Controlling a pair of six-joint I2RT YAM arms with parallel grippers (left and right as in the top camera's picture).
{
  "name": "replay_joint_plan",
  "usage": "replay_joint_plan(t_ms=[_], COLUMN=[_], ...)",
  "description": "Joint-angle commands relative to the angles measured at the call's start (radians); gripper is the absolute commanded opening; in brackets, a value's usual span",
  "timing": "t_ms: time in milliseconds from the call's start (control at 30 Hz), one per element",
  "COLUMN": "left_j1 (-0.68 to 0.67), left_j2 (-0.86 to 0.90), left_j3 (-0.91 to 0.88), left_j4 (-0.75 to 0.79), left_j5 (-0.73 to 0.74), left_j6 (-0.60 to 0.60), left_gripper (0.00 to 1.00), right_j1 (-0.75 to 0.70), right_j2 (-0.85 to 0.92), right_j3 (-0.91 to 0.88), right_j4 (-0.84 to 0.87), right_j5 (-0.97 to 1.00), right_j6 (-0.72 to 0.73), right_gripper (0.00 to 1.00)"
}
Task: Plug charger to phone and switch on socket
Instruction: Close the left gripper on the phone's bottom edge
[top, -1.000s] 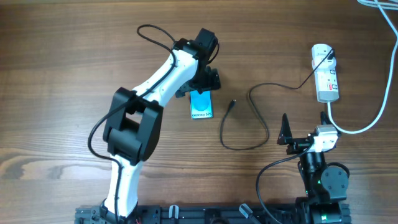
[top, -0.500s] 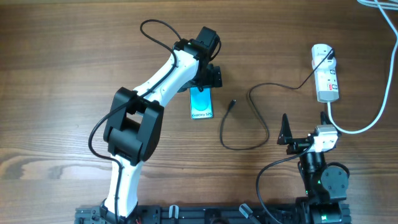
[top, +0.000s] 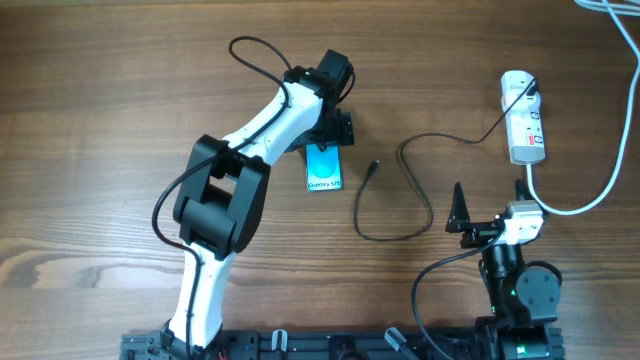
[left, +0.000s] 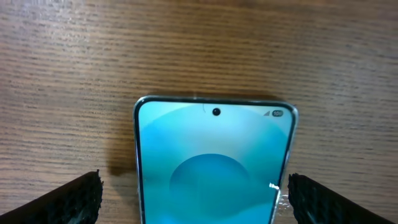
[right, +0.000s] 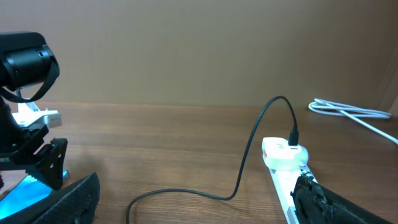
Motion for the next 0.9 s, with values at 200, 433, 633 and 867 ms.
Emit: replay_joint_plan(t_ms=[200,433,633,867], left_j1=[-0.018,-0.018,-0.019,-0.023], left_j2=[0.012,0.012,0.012,0.012], left_j3=[0.009,0.002,-0.027,-0.029], left_j4=[0.002,-0.035,-0.016,-0.005], left_j5=[0.03,-0.029,-0.027,0.036], left_j6=[0.07,0.061,0.032,0.042], left_gripper=[1.0,1.0,1.0,1.0], right_j1=[0.0,0.0,0.0,0.0], right_j2=[0.0,0.0,0.0,0.0], right_j3=[-0.001,-0.001,-0.001,-0.001], right_j4=[0.006,0.006,0.006,0.006], right_j5=[-0.013,-0.013,-0.013,-0.013], right_j6=[-0.012,-0.012,-0.012,-0.012], right_gripper=[1.0,1.0,1.0,1.0])
